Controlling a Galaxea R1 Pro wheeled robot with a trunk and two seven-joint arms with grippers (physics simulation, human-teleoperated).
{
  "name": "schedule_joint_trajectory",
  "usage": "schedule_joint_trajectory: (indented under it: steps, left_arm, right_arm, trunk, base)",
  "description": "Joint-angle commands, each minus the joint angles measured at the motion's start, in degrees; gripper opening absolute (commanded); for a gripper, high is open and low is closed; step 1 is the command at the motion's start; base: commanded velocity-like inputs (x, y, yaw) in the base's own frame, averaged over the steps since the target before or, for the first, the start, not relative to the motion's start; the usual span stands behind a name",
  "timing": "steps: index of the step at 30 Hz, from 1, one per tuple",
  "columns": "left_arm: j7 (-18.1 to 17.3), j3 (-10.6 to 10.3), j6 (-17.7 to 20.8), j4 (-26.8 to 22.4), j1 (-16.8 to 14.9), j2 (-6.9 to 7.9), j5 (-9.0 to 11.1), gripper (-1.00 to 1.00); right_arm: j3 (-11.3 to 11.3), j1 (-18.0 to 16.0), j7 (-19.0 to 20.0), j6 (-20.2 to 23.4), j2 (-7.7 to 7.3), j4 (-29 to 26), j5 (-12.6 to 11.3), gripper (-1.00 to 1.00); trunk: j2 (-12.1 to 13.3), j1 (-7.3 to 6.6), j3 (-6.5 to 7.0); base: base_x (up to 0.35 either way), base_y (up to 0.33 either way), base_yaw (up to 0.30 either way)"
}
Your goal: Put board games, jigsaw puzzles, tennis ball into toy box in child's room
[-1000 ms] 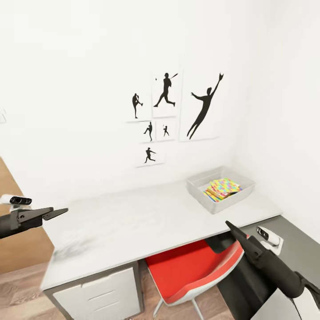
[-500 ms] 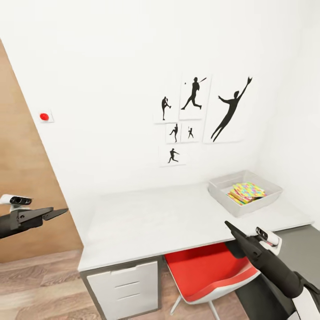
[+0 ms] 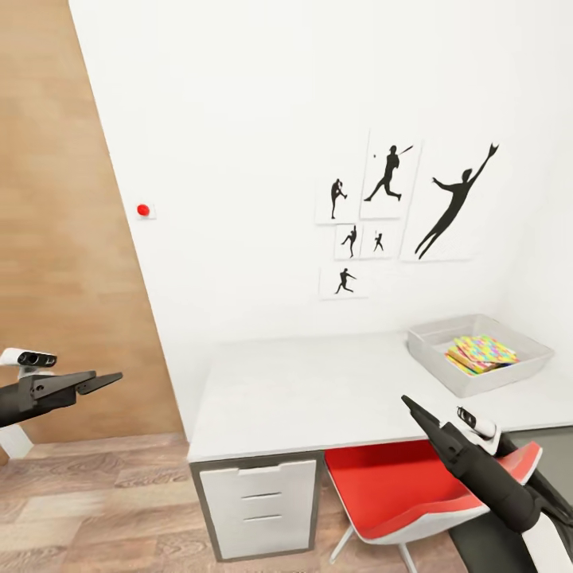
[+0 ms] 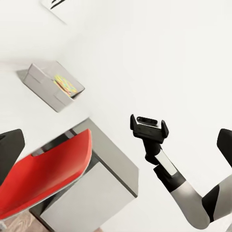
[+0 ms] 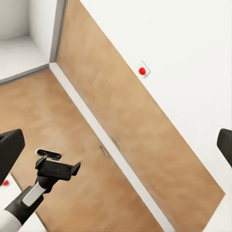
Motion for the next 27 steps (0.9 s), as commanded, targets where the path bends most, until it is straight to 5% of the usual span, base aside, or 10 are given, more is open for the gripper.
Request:
schedule_joint_trajectory:
  steps: [1, 16, 21, 27]
  left_arm:
    - [-0.23, -0.03, 0.61, 0.01, -0.07, 0.03, -0.04, 1.00]
    - [-0.23, -0.03, 0.61, 0.06, -0.07, -0.19, -0.10, 1.00]
    - [-0.23, -0.06, 0.61, 0.17, -0.07, -0.28, -0.43, 1.00]
    - [-0.23, -0.30, 0.54, 2.41, -0.07, -0.41, -1.91, 1.00]
  right_arm:
    - [-0.02, -0.04, 0.00, 0.49, -0.01, -0.02, -0.32, 1.00]
    - [2.07, -0.10, -0.89, 0.58, 0.14, -0.02, 2.11, 1.00]
    - [5.74, -0.14, -7.19, 0.63, 0.22, -0.02, 2.68, 1.00]
    - [15.58, -0.94, -22.70, 0.37, 0.42, 0.23, 2.80, 1.00]
  trunk:
    - [-0.14, 0.02, -0.07]
    - [-0.14, 0.02, 0.95]
    - [-0.14, 0.02, 1.29]
    - [-0.14, 0.02, 1.46]
  base:
    - [-0.177, 0.114, 0.208]
    - [-0.032, 0.032, 0.208]
    - [0.000, 0.000, 0.208]
    - [0.000, 0.000, 0.097]
